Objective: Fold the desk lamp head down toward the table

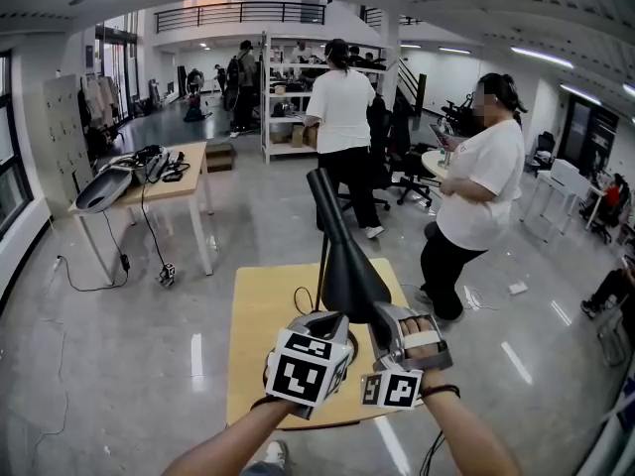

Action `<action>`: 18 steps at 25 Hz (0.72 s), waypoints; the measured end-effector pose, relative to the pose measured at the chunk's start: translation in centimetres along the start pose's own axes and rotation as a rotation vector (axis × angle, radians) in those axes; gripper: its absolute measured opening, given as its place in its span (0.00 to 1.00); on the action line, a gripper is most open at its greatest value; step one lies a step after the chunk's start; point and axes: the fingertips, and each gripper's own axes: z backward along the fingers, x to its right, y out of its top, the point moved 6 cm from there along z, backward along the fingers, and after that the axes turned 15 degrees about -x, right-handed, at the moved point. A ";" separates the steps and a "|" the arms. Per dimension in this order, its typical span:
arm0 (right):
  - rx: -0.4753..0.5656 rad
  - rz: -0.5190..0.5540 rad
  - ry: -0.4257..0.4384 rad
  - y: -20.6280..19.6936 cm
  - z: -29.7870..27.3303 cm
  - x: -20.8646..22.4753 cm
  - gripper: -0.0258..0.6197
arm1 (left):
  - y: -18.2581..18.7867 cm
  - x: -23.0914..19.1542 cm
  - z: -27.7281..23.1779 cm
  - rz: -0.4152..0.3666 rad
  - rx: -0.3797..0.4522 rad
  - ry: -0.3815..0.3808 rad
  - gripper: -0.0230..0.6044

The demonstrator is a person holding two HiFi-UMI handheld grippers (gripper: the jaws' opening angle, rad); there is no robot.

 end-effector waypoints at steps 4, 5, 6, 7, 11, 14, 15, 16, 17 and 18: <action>-0.008 -0.002 0.015 0.1 -0.8 -1.0 0.20 | -0.2 -0.5 -0.6 0.000 -0.003 0.009 0.07; -0.009 -0.003 0.018 0.1 -0.8 -1.0 0.21 | -0.1 -0.4 -0.5 -0.002 -0.003 0.013 0.07; -0.011 -0.003 0.022 0.1 -0.8 -1.1 0.21 | 0.0 -0.4 -0.4 -0.002 -0.002 0.015 0.07; -0.014 -0.003 0.027 0.2 -0.9 -1.3 0.21 | 0.0 -0.5 -0.3 -0.002 -0.002 0.016 0.07; -0.023 -0.005 0.047 1.2 -2.2 -3.0 0.23 | -0.8 -2.1 -0.7 0.000 -0.004 0.021 0.07; -0.025 -0.011 0.055 1.6 -2.8 -3.3 0.23 | -0.8 -2.6 -0.7 -0.001 -0.007 0.027 0.07; -0.025 -0.013 0.058 1.7 -2.9 -3.2 0.23 | -0.6 -2.7 -0.6 0.000 -0.008 0.029 0.07; -0.026 -0.016 0.063 1.7 -2.9 -3.1 0.22 | -0.5 -2.6 -0.4 0.001 -0.008 0.031 0.07; -0.027 -0.019 0.067 1.6 -2.8 -2.9 0.22 | -0.3 -2.4 -0.2 0.001 -0.008 0.032 0.07; -0.029 -0.021 0.071 1.4 -2.6 -2.8 0.22 | -0.2 -2.1 -0.1 0.002 -0.009 0.033 0.07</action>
